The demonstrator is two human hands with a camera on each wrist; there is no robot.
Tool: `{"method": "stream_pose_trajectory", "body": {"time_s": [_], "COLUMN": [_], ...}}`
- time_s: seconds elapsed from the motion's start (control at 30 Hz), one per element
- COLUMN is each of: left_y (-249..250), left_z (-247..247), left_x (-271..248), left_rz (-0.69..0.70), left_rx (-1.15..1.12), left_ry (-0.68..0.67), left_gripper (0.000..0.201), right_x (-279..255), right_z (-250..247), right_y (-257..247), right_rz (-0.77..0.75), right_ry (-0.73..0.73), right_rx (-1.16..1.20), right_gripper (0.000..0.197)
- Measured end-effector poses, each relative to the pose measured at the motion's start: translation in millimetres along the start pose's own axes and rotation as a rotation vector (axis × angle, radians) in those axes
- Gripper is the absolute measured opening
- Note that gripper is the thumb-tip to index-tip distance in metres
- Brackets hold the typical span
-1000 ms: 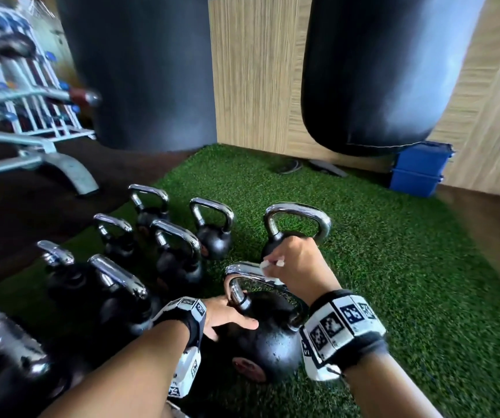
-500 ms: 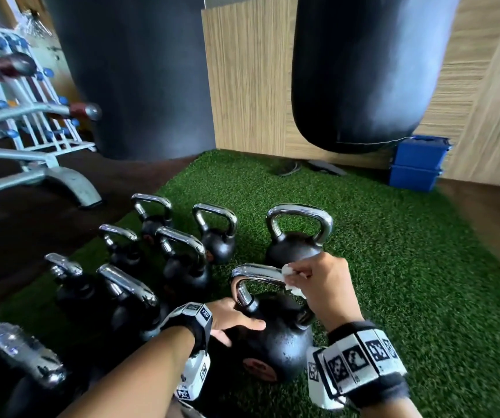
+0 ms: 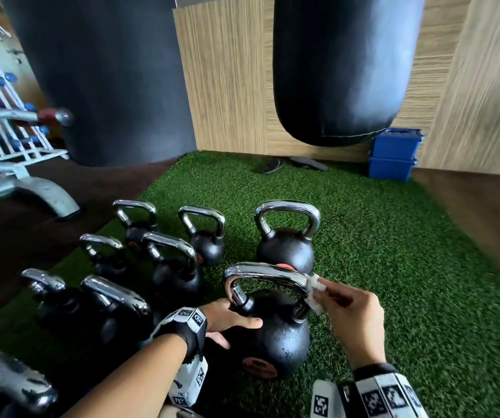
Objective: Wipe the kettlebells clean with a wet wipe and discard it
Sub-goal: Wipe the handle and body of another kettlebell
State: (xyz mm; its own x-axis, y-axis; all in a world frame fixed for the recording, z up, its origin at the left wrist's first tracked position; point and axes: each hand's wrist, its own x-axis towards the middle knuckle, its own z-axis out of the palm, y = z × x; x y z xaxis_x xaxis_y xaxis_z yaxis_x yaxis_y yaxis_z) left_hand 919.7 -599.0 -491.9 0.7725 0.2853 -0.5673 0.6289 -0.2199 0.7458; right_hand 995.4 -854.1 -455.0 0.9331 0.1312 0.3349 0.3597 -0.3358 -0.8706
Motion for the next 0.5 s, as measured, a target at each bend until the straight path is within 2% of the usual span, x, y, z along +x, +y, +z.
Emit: {"method": "stream_pose_trajectory", "body": {"time_s": [0.1,0.17,0.23,0.27,0.33,0.4,0.5], "left_y": [0,0,0,1,2,4,7], "left_z": [0,1,2,2,3,3,3], "left_x": [1,0,0,-1,-2,-2,-3], "left_rz": [0.014,0.001,-0.004,-0.005,-0.004,-0.014,0.003], "left_rx": [-0.010,-0.012,0.007,0.021,0.065,0.085,0.167], "left_ry": [0.000,-0.018,-0.027,-0.018,0.035,0.058,0.047], "left_gripper": [0.095,0.081,0.062,0.060,0.068,0.076,0.067], "right_x": [3,4,3,-1,-8,-11,-8], "right_z": [3,6,8,9,12,17,23], "right_y": [10,21,36,41,52,58,64], "right_rz": [0.004,0.064,0.194,0.248,0.295,0.320,0.353], "right_ry": [-0.015,-0.024,-0.082,-0.123,-0.177,-0.170,-0.172], "right_rx": [0.042,0.126,0.245,0.273,0.284,0.280,0.289], "right_gripper": [0.024,0.024,0.022,0.021,0.020,0.022,0.024]}}
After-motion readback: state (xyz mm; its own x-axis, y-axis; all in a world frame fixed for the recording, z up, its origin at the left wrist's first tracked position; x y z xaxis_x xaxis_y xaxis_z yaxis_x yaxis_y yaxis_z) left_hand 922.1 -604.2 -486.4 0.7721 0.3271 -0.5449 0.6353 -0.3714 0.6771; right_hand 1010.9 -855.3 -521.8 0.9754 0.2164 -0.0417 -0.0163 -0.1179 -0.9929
